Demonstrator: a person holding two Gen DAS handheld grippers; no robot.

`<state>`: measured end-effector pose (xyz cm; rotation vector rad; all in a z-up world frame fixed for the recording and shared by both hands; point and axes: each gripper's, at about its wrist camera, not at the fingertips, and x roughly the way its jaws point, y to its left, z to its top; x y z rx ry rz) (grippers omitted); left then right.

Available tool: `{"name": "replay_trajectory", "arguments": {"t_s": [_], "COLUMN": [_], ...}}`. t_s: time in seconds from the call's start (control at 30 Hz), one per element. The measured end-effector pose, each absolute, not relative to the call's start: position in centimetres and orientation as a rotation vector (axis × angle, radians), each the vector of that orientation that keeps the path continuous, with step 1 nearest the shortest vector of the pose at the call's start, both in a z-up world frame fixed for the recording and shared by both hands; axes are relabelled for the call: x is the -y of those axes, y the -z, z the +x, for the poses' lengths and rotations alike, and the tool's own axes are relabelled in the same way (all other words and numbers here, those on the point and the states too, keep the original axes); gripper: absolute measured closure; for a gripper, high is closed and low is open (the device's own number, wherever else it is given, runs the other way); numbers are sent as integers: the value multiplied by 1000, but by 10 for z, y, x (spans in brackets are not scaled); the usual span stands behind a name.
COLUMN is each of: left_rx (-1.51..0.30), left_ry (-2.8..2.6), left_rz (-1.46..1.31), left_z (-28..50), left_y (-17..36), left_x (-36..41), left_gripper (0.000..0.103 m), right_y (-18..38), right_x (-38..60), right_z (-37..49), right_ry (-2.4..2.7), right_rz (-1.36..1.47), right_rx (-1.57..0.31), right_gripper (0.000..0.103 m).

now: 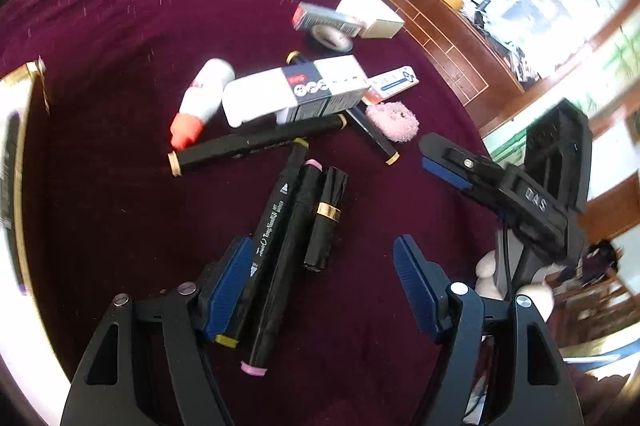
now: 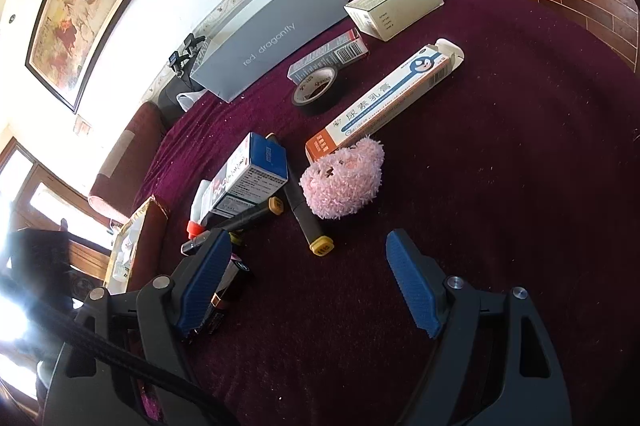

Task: Organize objects
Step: 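Grasp a black marker with the left gripper while the right gripper grasps another marker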

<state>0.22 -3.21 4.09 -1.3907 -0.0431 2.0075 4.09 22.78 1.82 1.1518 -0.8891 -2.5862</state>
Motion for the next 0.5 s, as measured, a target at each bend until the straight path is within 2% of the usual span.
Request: {"name": "replay_trajectory", "arguments": {"t_s": [0.3,0.5], "left_rx": [-100,-72], "left_ry": [-2267,-2337], "left_rz": [-1373,-1398], "left_z": [-6,-13], "left_y": [-26,-21], "left_x": [45,53], "left_gripper": [37,38], "right_y": [-17,-15], "right_x": [-228,-222], "right_z": [43,41], "right_ry": [2560,2556], "right_rz": [1149,1182], "right_rx": [905,868], "right_gripper": [23,23]}}
